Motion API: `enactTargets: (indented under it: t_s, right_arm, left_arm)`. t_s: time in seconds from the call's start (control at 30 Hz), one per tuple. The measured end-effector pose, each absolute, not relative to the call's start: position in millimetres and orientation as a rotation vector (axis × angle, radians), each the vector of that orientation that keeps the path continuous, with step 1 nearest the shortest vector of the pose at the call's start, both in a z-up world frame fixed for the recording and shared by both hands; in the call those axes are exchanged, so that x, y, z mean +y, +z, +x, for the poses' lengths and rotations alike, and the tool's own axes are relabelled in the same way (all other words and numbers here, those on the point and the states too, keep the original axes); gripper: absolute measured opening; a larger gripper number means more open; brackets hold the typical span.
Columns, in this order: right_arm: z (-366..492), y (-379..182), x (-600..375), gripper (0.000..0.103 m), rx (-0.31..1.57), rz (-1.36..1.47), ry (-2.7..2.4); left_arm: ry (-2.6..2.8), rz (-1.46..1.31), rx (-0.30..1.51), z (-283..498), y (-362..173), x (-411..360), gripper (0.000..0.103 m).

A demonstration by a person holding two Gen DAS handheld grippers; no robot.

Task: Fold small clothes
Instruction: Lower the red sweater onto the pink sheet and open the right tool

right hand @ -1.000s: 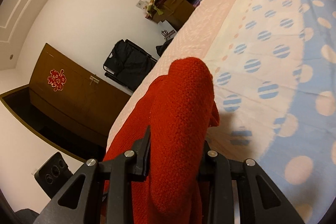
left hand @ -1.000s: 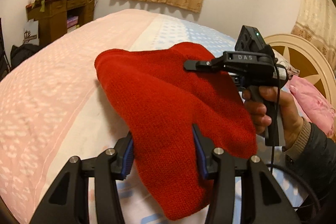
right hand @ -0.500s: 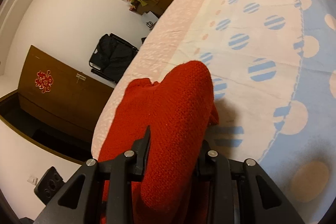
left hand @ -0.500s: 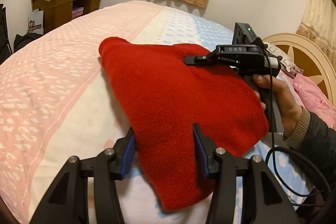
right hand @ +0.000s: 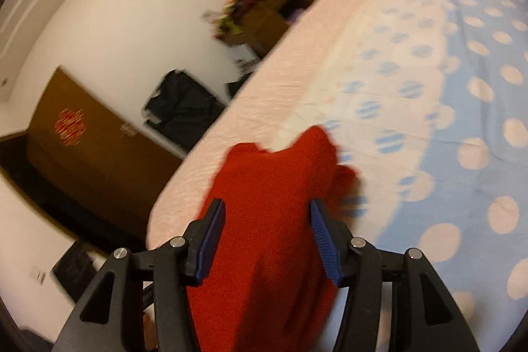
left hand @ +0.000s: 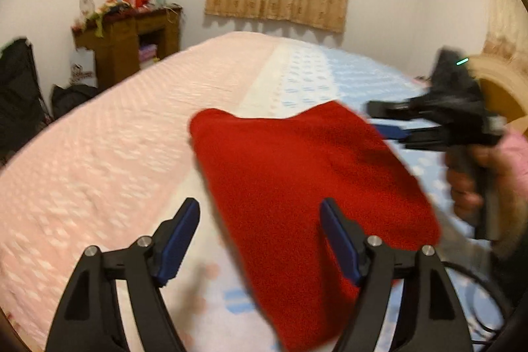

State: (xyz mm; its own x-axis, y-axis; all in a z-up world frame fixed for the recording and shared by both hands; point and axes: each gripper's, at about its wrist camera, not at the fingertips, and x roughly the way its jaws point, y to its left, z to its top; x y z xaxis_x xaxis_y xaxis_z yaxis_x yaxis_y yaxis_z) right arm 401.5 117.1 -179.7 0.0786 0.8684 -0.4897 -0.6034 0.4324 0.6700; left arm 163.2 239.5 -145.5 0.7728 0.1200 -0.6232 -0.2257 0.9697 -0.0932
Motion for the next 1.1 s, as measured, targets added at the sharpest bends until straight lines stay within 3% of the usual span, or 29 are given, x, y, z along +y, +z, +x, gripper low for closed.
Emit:
enactTargets:
  t_s: [0.23,0.43,0.73,0.87,1.1]
  right_arm:
    - [356,-162,123,0.055,0.878,0.132,1.14]
    - [364,-150,104,0.055,0.817,0.205,1.075]
    - [328,-185,143,0.055,0.975,0.021,1.223]
    - [336,-198,135,0.055,1.021,0.02,1.179]
    - [322,-189,127,0.055,0.967,-0.004,1.115]
  left_arm:
    - [0.221,-0.197,0.748,181,-165,256,0.079]
    - [0.218,-0.195,0.751,179,-168,252,0.079]
    - [0.206,-0.22,0.756,176,-171,251,0.08]
    - [0.204,-0.226,0.764,177,-174,249,0.085]
    - [0.261,-0.193,0.73,154,-158,245,0.085]
